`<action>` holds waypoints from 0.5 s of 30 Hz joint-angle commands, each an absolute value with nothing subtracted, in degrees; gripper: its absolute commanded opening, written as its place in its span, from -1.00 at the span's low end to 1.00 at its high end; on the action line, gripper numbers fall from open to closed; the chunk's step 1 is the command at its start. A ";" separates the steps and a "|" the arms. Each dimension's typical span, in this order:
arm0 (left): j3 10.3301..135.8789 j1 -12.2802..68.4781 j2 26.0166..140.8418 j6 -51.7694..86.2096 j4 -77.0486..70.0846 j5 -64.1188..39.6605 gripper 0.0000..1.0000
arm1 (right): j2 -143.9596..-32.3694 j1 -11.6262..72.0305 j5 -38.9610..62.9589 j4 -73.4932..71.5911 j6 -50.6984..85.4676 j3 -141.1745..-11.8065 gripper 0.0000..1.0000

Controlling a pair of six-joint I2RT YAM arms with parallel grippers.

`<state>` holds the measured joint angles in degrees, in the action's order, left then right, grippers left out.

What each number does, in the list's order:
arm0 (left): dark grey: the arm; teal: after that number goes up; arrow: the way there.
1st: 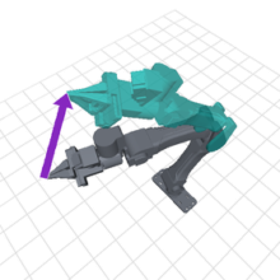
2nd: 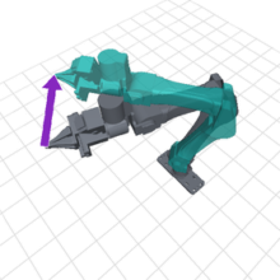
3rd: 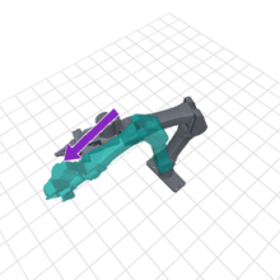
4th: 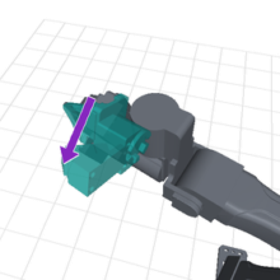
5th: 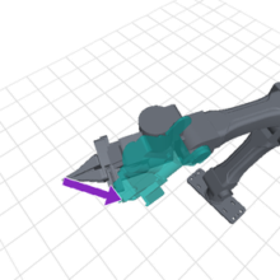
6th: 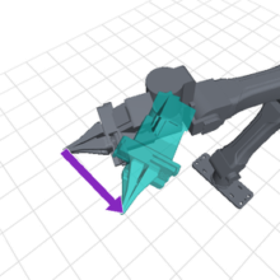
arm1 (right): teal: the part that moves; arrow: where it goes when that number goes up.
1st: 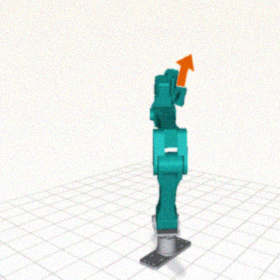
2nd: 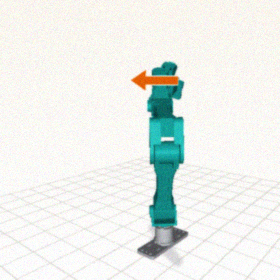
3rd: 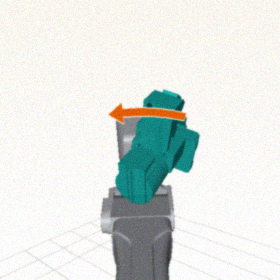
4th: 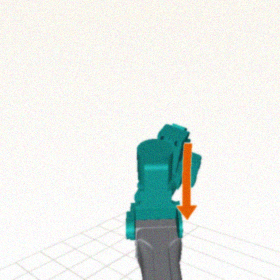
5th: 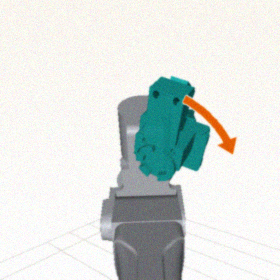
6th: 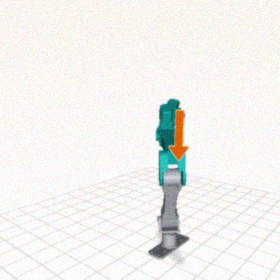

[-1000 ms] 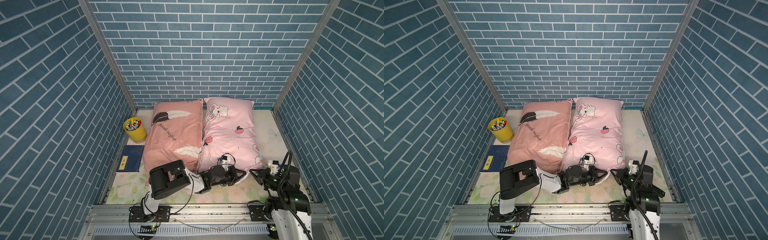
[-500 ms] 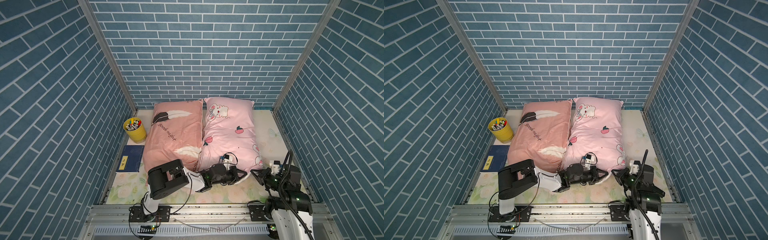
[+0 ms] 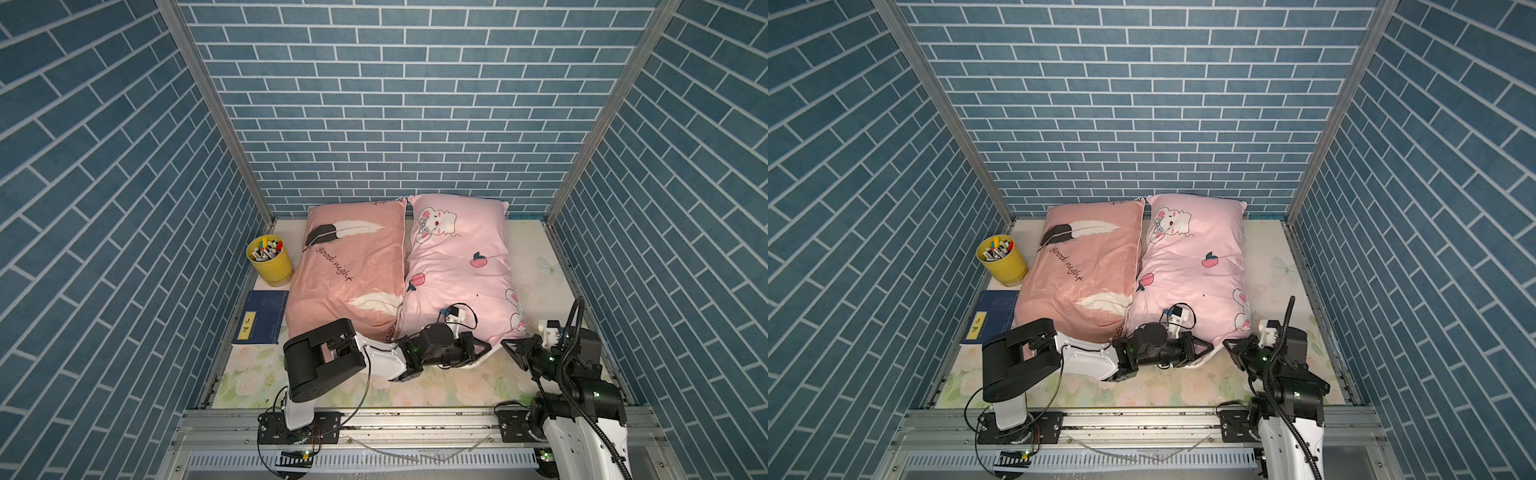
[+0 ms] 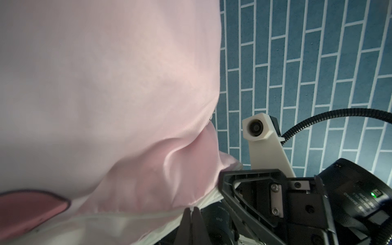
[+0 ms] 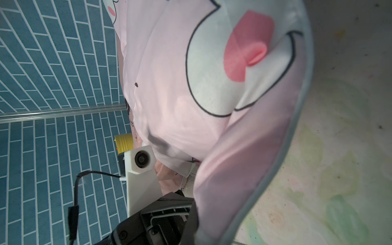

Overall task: Zip up pillowcases
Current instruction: Zip the zipper on the pillowcase.

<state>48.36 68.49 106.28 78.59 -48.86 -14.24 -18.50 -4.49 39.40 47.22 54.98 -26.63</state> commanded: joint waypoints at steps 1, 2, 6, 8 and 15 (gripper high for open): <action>49.28 68.17 104.24 74.78 -42.94 -15.38 -1.00 | -18.80 -4.40 37.58 46.58 52.91 -30.14 -1.00; 49.44 68.14 103.94 74.33 -42.22 -15.46 -1.00 | -18.89 -4.48 37.39 46.58 52.74 -30.23 -1.00; 49.32 68.02 102.91 73.23 -40.05 -15.29 -1.00 | -19.62 -4.49 36.53 47.30 51.58 -31.17 -1.00; 48.98 67.90 102.42 72.89 -39.46 -15.12 -1.00 | -20.02 -4.53 36.06 47.79 50.78 -31.87 -1.00; 49.65 67.91 99.72 68.64 -31.88 -13.92 -1.00 | -21.36 -4.75 33.38 49.54 47.89 -33.90 -1.00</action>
<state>49.08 68.23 101.23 72.16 -38.28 -14.15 -21.21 -4.51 36.10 48.93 51.03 -30.52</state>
